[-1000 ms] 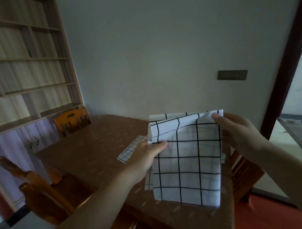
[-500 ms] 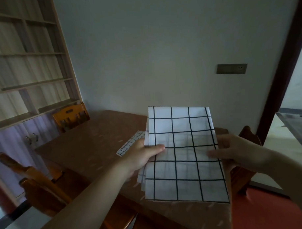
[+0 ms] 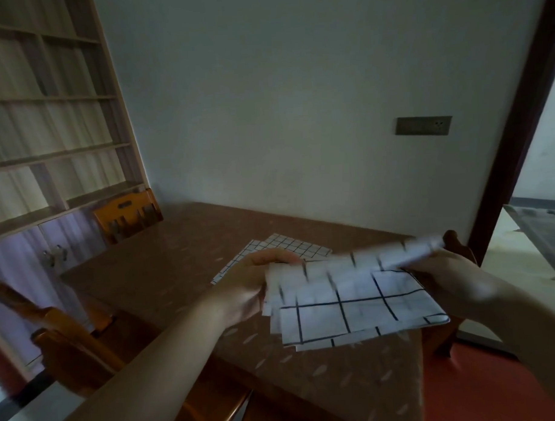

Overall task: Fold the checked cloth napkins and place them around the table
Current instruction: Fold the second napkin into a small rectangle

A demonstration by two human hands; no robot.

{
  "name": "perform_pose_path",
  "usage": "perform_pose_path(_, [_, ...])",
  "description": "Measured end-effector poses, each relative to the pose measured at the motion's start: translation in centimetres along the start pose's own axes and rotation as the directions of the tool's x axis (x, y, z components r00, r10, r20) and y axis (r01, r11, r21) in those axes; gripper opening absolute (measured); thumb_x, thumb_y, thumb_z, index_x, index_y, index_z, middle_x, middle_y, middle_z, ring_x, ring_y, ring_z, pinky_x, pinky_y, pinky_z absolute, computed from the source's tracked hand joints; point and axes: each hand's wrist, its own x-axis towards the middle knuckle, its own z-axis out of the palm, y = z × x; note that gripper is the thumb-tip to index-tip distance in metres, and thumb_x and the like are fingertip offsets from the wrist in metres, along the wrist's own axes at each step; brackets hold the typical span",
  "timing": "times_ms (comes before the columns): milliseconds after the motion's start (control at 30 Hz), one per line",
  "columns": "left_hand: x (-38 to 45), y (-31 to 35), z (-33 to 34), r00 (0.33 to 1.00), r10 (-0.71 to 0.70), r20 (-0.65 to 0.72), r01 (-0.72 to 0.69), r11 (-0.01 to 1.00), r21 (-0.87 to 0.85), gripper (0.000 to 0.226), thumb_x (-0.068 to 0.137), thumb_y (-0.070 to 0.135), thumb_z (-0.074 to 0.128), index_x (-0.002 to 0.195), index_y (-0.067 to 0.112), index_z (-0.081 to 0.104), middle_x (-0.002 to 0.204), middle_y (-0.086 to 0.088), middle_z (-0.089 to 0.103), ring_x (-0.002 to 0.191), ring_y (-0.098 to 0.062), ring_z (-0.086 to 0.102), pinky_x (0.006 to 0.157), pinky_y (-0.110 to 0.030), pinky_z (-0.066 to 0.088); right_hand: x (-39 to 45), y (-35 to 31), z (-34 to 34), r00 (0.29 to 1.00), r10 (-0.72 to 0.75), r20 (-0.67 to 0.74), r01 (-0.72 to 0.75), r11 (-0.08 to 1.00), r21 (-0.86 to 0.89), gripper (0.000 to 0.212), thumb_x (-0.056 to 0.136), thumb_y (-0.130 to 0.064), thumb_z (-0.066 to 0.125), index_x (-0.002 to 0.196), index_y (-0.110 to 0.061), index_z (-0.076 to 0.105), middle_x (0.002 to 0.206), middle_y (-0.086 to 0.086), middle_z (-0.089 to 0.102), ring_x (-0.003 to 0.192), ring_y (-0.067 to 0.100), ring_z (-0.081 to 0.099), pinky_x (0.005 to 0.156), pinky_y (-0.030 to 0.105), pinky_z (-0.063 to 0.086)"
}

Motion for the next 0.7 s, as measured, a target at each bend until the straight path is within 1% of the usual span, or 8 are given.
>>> perform_pose_path(100, [0.0,0.3,0.3,0.999,0.019,-0.031,-0.021,0.999,-0.043,0.034,0.092,0.01,0.048,0.089,0.026,0.078,0.101,-0.001,0.074,0.089,-0.019,0.07,0.071,-0.035,0.057,0.1,-0.3,0.0,0.999,-0.019,0.025,0.02,0.999,-0.034,0.042,0.085,0.002,0.045,0.054,-0.012,0.07,0.068,0.016,0.069,0.058,0.025,0.068,0.048,0.028,0.055])
perform_pose_path(167, [0.0,0.4,0.7,1.0,-0.026,-0.015,0.024,0.992,-0.121,0.028,0.084,0.031,0.053,0.094,0.023,0.078,0.103,-0.007,0.075,0.089,-0.024,0.072,0.079,-0.04,0.055,0.3,-0.4,-0.3,1.0,-0.029,0.007,0.03,0.997,-0.068,0.05,0.092,0.005,0.04,0.054,-0.012,0.067,0.068,0.018,0.067,0.057,0.028,0.066,0.046,0.03,0.054])
perform_pose_path(267, [0.0,0.1,0.4,0.987,-0.16,-0.005,0.156,0.968,-0.195,0.056,0.085,0.06,0.047,0.081,0.016,0.083,0.099,-0.017,0.076,0.088,-0.03,0.074,0.089,-0.046,0.052,0.6,-0.4,-0.6,0.996,-0.08,-0.032,0.075,0.987,-0.14,0.05,0.096,0.003,0.04,0.057,-0.017,0.064,0.065,0.017,0.059,0.055,0.027,0.052,0.049,0.025,0.042])
perform_pose_path(333, [-0.1,0.0,0.0,0.98,-0.195,0.032,0.198,0.967,-0.16,0.066,0.078,0.068,0.059,0.11,0.013,0.076,0.115,-0.018,0.071,0.103,-0.033,0.07,0.099,-0.051,0.048,0.7,-0.3,-0.7,0.993,-0.104,-0.059,0.093,0.982,-0.164,0.055,0.096,0.006,0.038,0.053,-0.019,0.062,0.053,0.007,0.053,0.044,0.017,0.046,0.04,0.017,0.035])
perform_pose_path(367, [-0.1,-0.1,0.0,0.978,-0.2,0.058,0.205,0.973,-0.106,0.078,0.07,0.066,0.071,0.127,0.014,0.065,0.125,-0.017,0.067,0.113,-0.034,0.065,0.105,-0.053,0.043,0.7,-0.3,-0.7,0.993,-0.106,-0.059,0.095,0.982,-0.165,0.057,0.096,0.008,0.037,0.052,-0.019,0.061,0.049,0.003,0.051,0.039,0.011,0.043,0.036,0.015,0.033])
perform_pose_path(433, [-0.1,-0.3,0.3,0.979,-0.193,0.071,0.191,0.981,0.033,0.09,0.056,0.051,0.087,0.132,0.015,0.056,0.128,-0.011,0.066,0.123,-0.031,0.059,0.112,-0.055,0.036,0.7,-0.3,-0.6,0.993,-0.112,-0.037,0.104,0.978,-0.183,0.056,0.096,0.008,0.036,0.052,-0.018,0.059,0.047,-0.001,0.05,0.036,0.008,0.042,0.032,0.016,0.032])
perform_pose_path(567, [0.5,-0.8,0.6,0.99,-0.134,-0.037,0.137,0.987,0.088,0.043,0.078,0.014,0.077,0.117,0.008,0.061,0.107,-0.011,0.075,0.105,-0.028,0.069,0.096,-0.047,0.052,0.9,-0.4,-0.5,0.997,-0.076,-0.014,0.072,0.973,-0.22,0.052,0.094,0.008,0.037,0.054,-0.018,0.057,0.055,0.003,0.054,0.044,0.013,0.051,0.038,0.019,0.04])
perform_pose_path(700, [0.7,-0.4,0.3,0.999,-0.015,-0.052,0.03,0.951,0.308,0.024,0.09,0.008,0.065,0.115,0.01,0.063,0.105,-0.006,0.075,0.101,-0.023,0.07,0.088,-0.035,0.055,0.5,-1.3,-0.7,0.99,-0.084,0.116,0.114,0.951,-0.286,0.016,0.082,-0.003,0.05,0.082,-0.005,0.066,0.094,0.011,0.072,0.087,0.024,0.069,0.069,0.025,0.056])
